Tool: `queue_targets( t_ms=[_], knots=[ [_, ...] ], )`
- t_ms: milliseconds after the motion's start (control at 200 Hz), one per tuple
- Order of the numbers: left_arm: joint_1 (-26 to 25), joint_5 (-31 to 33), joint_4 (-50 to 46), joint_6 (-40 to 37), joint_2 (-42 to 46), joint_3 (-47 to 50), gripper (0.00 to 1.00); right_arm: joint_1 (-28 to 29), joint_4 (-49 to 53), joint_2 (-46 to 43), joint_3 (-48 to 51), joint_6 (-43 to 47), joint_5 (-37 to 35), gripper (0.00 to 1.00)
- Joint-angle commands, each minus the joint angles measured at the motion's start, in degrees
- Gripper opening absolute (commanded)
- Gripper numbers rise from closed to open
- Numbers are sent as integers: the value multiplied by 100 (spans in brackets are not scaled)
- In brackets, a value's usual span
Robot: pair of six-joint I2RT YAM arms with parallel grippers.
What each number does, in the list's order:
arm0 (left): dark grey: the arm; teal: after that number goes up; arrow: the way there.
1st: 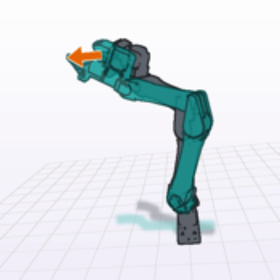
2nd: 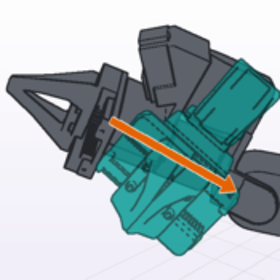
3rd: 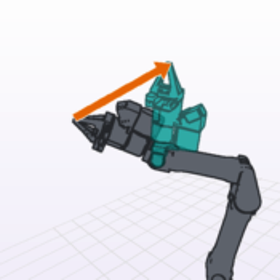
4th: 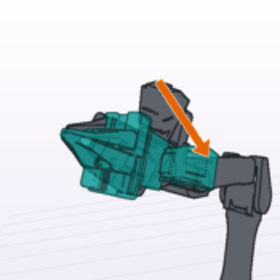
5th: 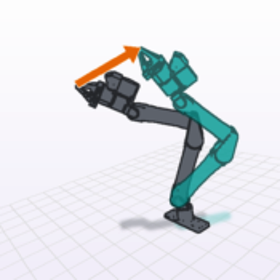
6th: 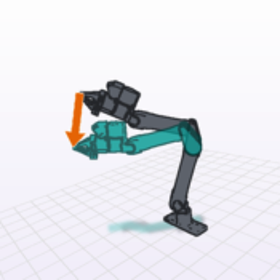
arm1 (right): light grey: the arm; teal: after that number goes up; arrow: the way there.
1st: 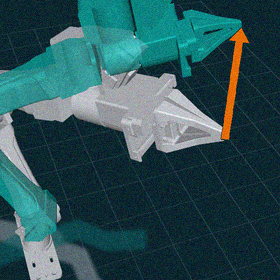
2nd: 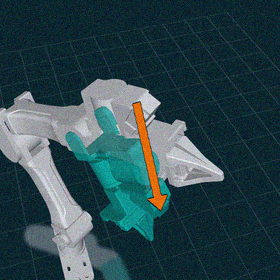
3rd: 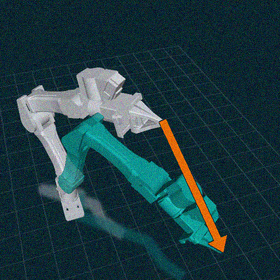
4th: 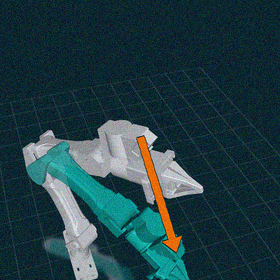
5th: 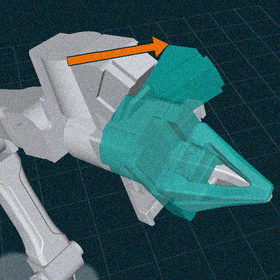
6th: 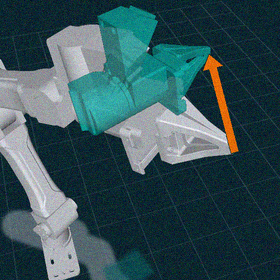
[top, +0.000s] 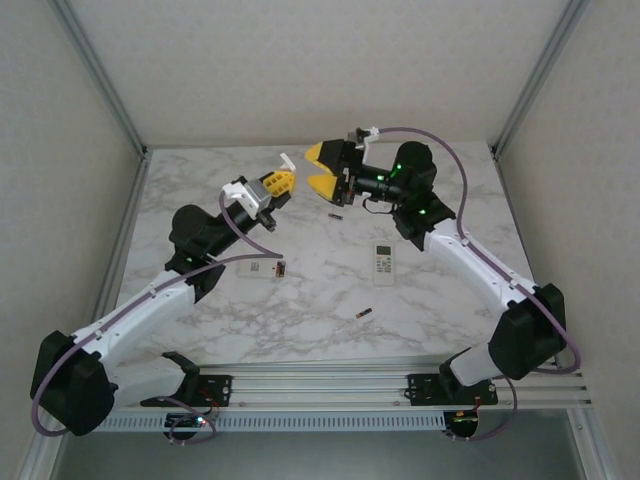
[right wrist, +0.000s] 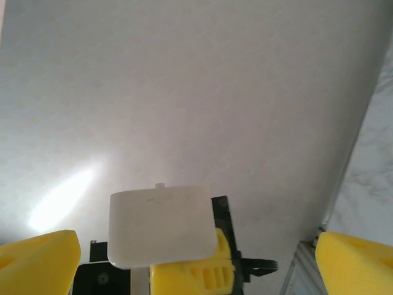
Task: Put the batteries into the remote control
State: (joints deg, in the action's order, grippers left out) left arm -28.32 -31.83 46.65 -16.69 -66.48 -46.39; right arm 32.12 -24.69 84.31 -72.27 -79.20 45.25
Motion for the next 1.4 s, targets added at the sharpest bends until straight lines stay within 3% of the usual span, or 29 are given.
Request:
queue_targets(
  t_ms=[0, 140, 330, 476, 561, 716, 931, 1121, 1397],
  knots=[
    [-31, -388, 580, 297, -91, -268, 0, 153, -919, 226, -292, -562, 302, 98],
    [-34, -394, 452, 263, -223, -470, 0, 264, -1070, 373, -427, -685, 390, 93],
    [-34, -532, 328, 259, -335, -581, 0, 304, -1081, 390, -529, -659, 434, 78],
    [-34, -587, 277, 302, -340, -591, 0, 305, -886, 345, -657, -442, 533, 78],
    [-34, -652, 194, 296, -331, -621, 0, 306, -381, 260, -728, -16, 533, 77],
    [-34, -858, -123, 226, -322, -746, 0, 306, 1426, 164, -1151, 1312, 471, 72],
    [-31, -973, -209, 280, -315, -801, 0, 302, 1740, 112, -1240, 1660, 371, 77],
    [-34, -915, -244, 269, -322, -775, 0, 300, 1688, 88, -1235, 1650, 306, 59],
    [-34, -1180, -599, 163, -358, -889, 0, 264, 1533, 19, -1124, 1614, 169, 49]
  ],
)
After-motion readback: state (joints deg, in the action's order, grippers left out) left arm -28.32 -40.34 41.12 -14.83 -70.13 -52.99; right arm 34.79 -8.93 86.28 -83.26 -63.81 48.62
